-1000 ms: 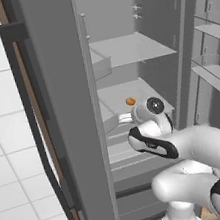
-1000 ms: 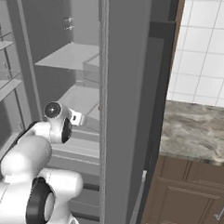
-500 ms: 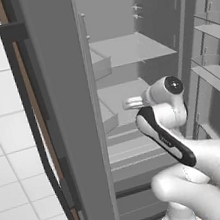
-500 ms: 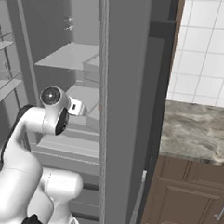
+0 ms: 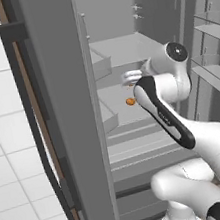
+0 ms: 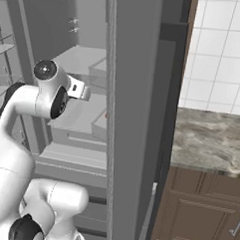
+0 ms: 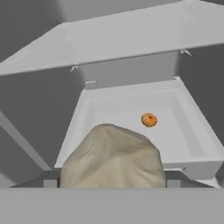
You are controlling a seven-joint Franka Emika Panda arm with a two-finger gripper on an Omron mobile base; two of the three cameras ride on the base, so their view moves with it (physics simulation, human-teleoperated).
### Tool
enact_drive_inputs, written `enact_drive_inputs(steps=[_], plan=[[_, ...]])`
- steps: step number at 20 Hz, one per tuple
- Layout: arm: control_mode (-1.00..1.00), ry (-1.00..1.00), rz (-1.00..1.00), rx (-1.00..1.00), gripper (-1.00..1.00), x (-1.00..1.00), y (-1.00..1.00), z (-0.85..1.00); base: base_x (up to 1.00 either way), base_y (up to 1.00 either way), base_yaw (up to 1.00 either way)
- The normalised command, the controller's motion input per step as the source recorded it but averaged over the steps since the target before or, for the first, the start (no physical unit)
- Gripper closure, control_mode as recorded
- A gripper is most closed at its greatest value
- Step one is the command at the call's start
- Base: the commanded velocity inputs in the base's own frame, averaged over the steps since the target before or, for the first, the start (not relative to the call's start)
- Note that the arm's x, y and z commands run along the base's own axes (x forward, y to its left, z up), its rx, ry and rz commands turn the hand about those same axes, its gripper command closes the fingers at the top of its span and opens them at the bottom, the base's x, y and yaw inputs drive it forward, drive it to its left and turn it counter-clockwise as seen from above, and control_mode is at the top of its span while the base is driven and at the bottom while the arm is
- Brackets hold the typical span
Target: Move the dumpling and tangerine from the second highest shelf to the top shelf to make space. Then, place the pitcher from the counter on the cleared second highest shelf.
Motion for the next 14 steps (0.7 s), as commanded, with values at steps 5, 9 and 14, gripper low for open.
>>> enact_drive_inputs(steps=[5, 9, 14], plan=[[-1.0, 0.0, 0.0, 0.0, 1.0, 0.08, 0.0, 0.88, 0.0, 0.0, 0.0], [-1.0, 0.05, 0.0, 0.0, 1.0, 0.42, 0.0, 0.53, 0.0, 0.0, 0.0], [-1.0, 0.03, 0.0, 0.0, 1.0, 0.55, 0.0, 0.01, 0.0, 0.0, 0.0]])
